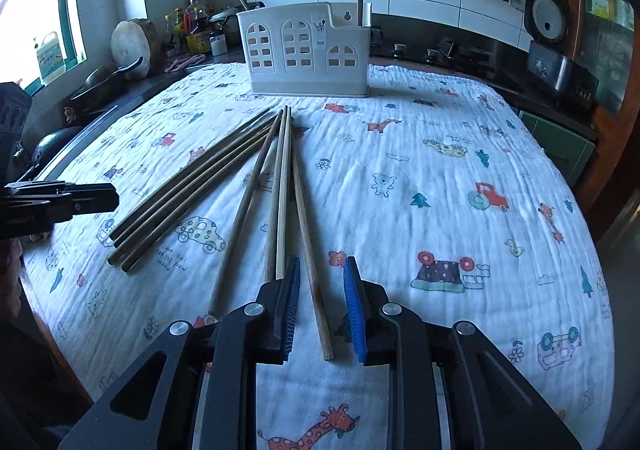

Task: Organize utensils
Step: 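Move both open tools back down to the remaining chopsticks, then close the left tool on a chopstick while the right tool grasps another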

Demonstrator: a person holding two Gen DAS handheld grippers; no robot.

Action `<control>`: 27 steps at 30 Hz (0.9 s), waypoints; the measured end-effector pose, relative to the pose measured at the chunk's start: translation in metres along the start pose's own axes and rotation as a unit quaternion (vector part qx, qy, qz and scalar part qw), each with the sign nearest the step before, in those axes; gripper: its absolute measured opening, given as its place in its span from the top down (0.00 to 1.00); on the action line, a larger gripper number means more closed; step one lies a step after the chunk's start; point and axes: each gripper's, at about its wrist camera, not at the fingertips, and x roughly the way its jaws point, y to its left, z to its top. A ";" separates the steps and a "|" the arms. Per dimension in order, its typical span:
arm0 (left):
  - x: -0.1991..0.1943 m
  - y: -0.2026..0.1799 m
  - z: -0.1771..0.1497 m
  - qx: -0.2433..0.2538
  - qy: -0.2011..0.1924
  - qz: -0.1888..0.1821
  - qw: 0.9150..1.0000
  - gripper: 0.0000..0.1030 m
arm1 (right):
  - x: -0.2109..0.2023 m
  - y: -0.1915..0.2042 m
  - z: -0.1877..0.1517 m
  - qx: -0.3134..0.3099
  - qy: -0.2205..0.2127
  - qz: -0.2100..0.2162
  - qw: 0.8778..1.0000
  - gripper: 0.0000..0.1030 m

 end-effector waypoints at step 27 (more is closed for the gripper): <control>0.027 -0.012 0.004 0.042 0.010 0.059 0.997 0.93 | 0.016 0.004 0.000 -0.028 0.017 -0.006 0.999 0.91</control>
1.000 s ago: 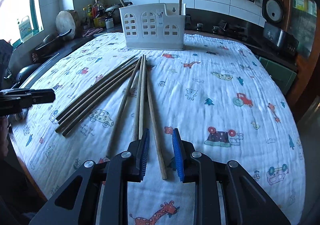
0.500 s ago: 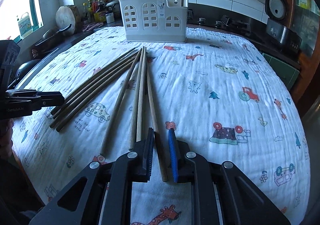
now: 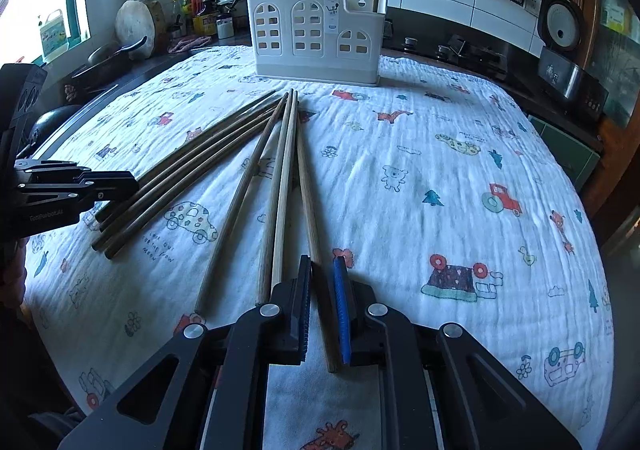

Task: Organize utensils
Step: 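Close the left tool on a chopstick while the right tool grasps another, then lift both chopsticks and carry them above the white utensil holder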

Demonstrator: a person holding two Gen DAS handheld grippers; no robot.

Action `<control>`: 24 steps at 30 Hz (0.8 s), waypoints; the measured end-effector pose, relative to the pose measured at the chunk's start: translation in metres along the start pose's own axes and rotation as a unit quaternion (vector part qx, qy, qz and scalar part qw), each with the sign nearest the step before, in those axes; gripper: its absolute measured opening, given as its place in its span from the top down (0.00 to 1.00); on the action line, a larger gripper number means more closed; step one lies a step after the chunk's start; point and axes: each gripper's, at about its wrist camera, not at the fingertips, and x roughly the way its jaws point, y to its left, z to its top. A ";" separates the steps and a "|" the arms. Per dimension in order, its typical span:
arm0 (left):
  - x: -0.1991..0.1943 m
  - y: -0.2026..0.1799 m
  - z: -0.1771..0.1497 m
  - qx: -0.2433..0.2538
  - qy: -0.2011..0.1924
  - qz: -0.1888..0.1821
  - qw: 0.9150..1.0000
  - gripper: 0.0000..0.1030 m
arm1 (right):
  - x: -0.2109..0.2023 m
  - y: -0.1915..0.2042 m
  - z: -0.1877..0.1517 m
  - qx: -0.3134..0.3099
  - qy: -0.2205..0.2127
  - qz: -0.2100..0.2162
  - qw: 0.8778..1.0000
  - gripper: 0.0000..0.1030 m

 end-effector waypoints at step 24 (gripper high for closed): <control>-0.077 0.013 0.054 -0.007 -0.100 -0.024 0.995 0.94 | -0.074 0.009 0.065 -0.009 -0.114 -0.005 0.993 0.93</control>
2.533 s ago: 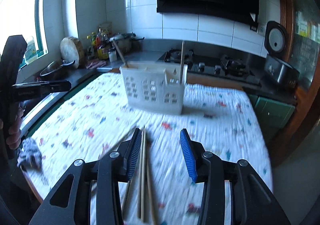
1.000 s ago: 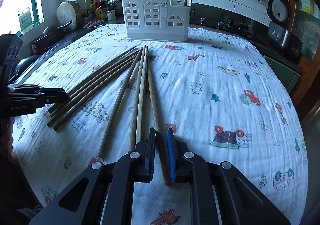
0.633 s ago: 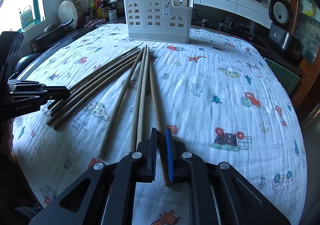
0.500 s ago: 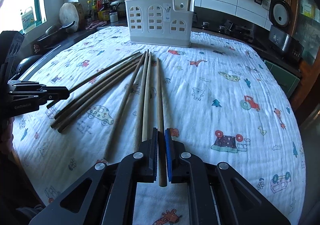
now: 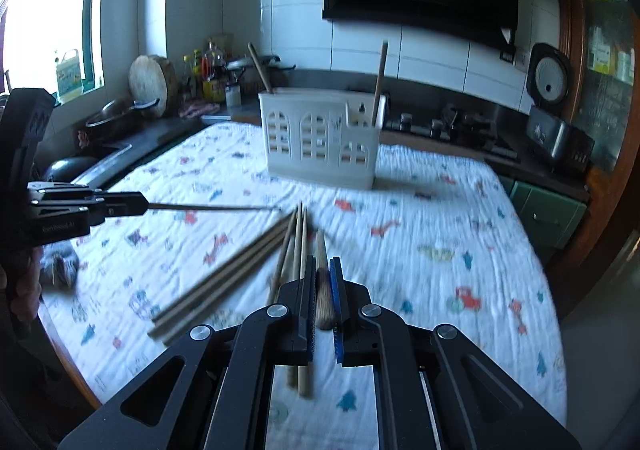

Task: Organize utensils
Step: 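Lift both chopsticks and carry them above the white utensil holder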

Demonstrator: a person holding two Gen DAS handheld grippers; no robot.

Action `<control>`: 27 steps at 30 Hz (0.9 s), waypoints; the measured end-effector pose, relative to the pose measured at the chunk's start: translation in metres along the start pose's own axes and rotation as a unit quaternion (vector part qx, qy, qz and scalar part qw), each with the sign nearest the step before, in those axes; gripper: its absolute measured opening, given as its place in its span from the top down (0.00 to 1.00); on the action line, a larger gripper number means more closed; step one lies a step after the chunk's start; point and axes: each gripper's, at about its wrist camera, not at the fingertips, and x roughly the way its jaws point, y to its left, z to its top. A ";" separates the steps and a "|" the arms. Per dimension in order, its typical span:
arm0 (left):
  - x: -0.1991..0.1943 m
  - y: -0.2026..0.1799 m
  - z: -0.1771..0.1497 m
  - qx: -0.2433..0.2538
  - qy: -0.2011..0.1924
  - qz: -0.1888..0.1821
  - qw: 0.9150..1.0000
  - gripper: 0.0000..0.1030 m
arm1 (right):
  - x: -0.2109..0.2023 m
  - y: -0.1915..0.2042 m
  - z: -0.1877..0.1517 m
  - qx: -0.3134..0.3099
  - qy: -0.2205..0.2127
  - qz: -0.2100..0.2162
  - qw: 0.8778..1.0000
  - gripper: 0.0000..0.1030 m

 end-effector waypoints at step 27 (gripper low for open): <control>-0.036 0.008 0.156 0.041 -0.081 -0.035 0.995 0.94 | 0.005 -0.027 0.208 0.000 -0.046 0.021 0.999 0.94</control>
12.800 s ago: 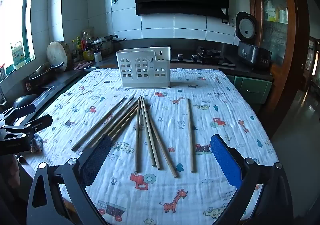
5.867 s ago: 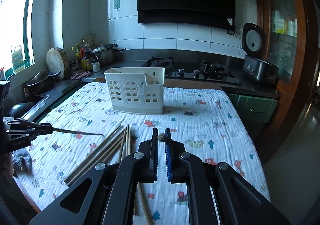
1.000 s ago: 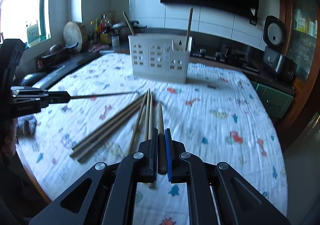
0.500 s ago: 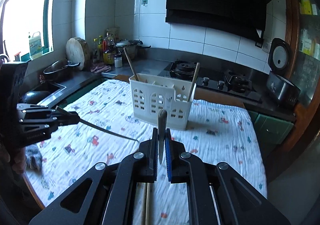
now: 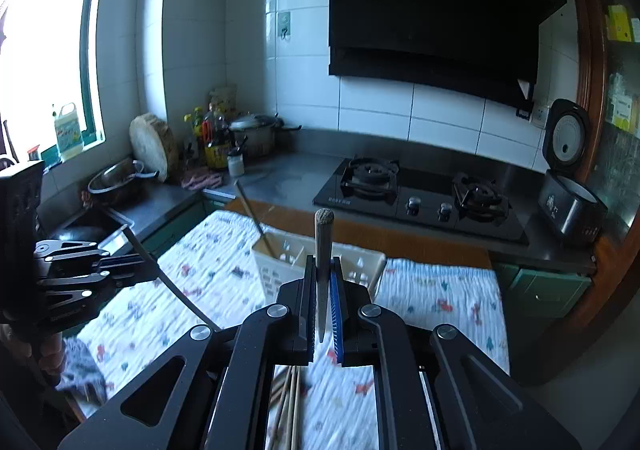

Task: Organize utensils
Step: 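Lift both chopsticks and carry them above the white utensil holder, then open the left tool over the holder while the right tool releases its chopstick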

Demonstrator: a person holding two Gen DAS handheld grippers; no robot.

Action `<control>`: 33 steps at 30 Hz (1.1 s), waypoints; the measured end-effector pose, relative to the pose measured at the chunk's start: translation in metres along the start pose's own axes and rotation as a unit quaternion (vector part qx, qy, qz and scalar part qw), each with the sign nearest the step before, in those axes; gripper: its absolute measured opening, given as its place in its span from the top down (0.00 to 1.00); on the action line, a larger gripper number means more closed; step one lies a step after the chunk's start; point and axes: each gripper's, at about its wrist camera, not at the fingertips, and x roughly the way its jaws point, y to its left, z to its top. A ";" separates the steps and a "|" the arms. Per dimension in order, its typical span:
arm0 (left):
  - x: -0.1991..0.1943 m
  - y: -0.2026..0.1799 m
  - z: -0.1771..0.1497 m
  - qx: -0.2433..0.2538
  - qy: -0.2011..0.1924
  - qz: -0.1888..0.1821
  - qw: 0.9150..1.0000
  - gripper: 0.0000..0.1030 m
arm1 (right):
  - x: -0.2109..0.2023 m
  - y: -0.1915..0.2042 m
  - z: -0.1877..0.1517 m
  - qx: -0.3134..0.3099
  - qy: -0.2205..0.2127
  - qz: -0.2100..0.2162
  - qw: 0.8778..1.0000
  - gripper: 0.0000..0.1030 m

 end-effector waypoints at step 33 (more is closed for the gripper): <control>0.127 0.079 0.055 -0.055 0.051 0.045 0.996 0.94 | 0.131 -0.036 0.012 0.015 0.065 -0.035 0.997 0.94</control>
